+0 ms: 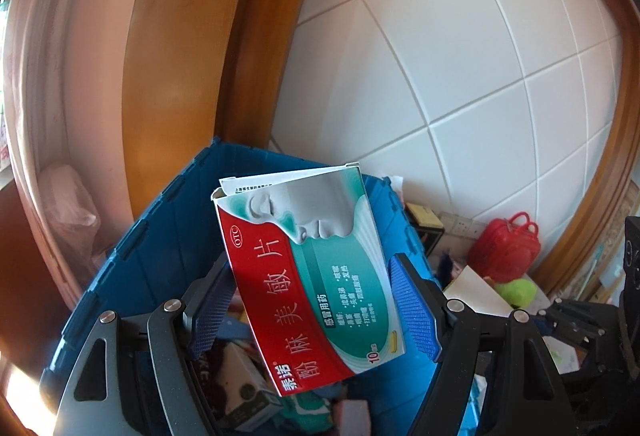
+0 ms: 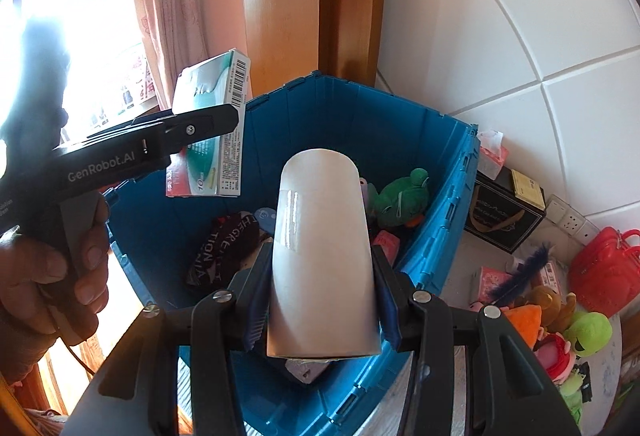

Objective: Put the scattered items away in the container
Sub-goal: 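Open both tools to drop the box and roller into the blue crate, then move both tools back over the items on the table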

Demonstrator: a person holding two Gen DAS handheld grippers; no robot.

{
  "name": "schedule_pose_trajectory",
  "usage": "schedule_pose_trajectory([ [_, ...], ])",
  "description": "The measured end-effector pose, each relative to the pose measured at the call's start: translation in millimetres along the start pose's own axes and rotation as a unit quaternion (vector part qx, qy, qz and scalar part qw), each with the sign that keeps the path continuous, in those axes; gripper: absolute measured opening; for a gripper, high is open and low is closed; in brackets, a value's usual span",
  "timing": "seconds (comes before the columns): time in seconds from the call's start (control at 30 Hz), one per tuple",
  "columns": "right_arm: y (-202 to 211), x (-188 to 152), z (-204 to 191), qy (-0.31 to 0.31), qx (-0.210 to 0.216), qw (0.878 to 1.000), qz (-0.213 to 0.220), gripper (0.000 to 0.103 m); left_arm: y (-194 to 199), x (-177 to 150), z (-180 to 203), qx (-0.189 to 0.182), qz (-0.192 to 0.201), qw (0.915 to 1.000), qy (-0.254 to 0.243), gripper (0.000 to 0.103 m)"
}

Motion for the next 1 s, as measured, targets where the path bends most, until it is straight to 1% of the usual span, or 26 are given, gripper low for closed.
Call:
schedule_pose_trajectory([
  [0.17,-16.4,5.9,-7.7,-0.002,0.006,1.000,-0.008,0.045,-10.6,5.5,-7.1,0.001,-0.004,1.0000,-0.003,0.076],
  [0.43,-33.5,13.6,-8.9,-0.010,0.009,1.000,-0.013,0.045,-19.1,20.7,-10.8,0.000,0.001,0.9999,-0.010,0.077],
  [0.5,-37.2,15.0,-9.6,-0.008,0.010,1.000,-0.015,0.045,-23.7,22.9,-12.6,0.010,0.003,0.9999,-0.010,0.078],
  [0.53,-40.8,14.6,-9.4,-0.006,0.012,1.000,-0.022,0.045,-25.8,22.9,-15.9,0.016,0.002,0.9998,-0.006,0.081],
  [0.57,-44.4,13.4,-8.9,-0.005,0.013,0.999,-0.030,0.049,-28.5,22.5,-18.0,0.016,-0.003,0.9999,0.001,0.083],
  [0.6,-44.5,12.9,-8.1,-0.004,0.006,1.000,-0.029,0.066,-30.5,21.2,-18.9,0.013,-0.009,0.9998,0.008,0.089],
  [0.63,-42.7,12.8,-6.9,-0.004,0.001,1.000,-0.023,0.076,-32.4,19.1,-20.6,0.012,-0.013,0.9997,0.016,0.094],
  [0.67,-41.2,12.0,-6.4,-0.005,0.003,1.000,-0.020,0.077,-33.1,17.4,-22.5,0.013,-0.015,0.9996,0.020,0.096],
  [0.7,-40.9,9.9,-6.2,-0.006,0.002,1.000,-0.022,0.077,-33.5,15.2,-24.6,0.015,-0.015,0.9995,0.021,0.103],
  [0.9,-36.6,0.1,-4.5,-0.012,0.006,1.000,-0.024,0.078,-33.5,2.1,-30.2,0.023,-0.025,0.9990,0.029,0.103],
  [0.97,-31.6,-4.2,-3.5,-0.016,0.010,1.000,-0.020,0.080,-33.0,-2.4,-28.4,0.022,-0.029,0.9989,0.028,0.103],
  [1.0,-28.0,-6.7,-3.0,-0.018,0.010,1.000,-0.015,0.083,-31.8,-4.1,-27.1,0.022,-0.030,0.9990,0.025,0.103],
])
Point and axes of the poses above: each gripper's, at about its wrist camera, not at the fingertips, and y roughly against the way its jaws point, z to its right, x to its top, the point moved 7 cm from there along -y, roughly the way its jaws point, and after that the axes turned 12 degrees about x, right-handed, at the moved point
